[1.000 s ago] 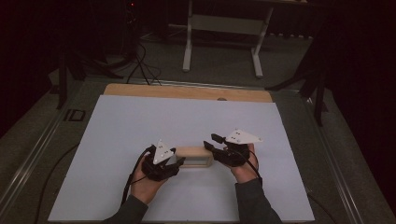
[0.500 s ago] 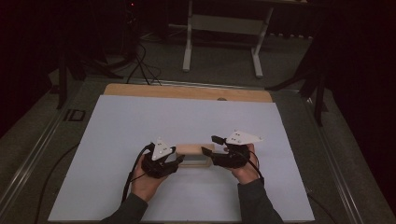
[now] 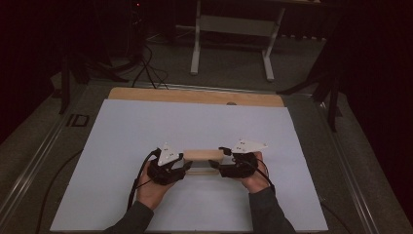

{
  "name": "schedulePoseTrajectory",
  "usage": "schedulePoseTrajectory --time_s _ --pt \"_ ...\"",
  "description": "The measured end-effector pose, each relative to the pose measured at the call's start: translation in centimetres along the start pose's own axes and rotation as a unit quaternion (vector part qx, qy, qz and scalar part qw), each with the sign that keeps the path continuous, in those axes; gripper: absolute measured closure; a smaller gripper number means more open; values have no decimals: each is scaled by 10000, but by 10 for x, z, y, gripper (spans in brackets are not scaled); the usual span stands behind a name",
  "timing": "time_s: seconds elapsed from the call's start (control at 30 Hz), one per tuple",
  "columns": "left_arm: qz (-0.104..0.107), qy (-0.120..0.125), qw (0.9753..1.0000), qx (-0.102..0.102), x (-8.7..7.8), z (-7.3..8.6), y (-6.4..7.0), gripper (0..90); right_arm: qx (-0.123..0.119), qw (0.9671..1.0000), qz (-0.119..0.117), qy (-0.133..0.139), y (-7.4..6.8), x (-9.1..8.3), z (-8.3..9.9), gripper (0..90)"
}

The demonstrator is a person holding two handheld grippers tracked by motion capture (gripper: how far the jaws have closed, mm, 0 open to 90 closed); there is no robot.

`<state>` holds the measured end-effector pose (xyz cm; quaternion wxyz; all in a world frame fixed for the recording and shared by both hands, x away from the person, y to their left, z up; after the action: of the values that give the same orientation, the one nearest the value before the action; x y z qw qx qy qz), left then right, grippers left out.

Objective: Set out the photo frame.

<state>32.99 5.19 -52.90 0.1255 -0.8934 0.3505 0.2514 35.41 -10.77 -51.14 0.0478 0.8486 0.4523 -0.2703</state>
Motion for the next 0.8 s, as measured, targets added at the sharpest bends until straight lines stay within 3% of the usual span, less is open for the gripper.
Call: schedulePoseTrajectory --time_s 0.67,0.8 --pt "66 -21 10000 3 1 1 0 560 -141 9995 -21 -282 6 3 12 437" --pt "82 -24 10000 12 1 1 0 561 -151 9995 28 -279 8 2 12 498"
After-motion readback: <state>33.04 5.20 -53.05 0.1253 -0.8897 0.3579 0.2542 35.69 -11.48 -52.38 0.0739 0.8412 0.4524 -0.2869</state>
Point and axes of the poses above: each handheld gripper's, and its own axes: x roughly forward along the jaws, z roughly out of its underside, y roughly to its right, the point moved 8 cm from there along x, roughly forward along the jaws, and after that the axes turned 6 degrees about x, right-handed, at the moved point
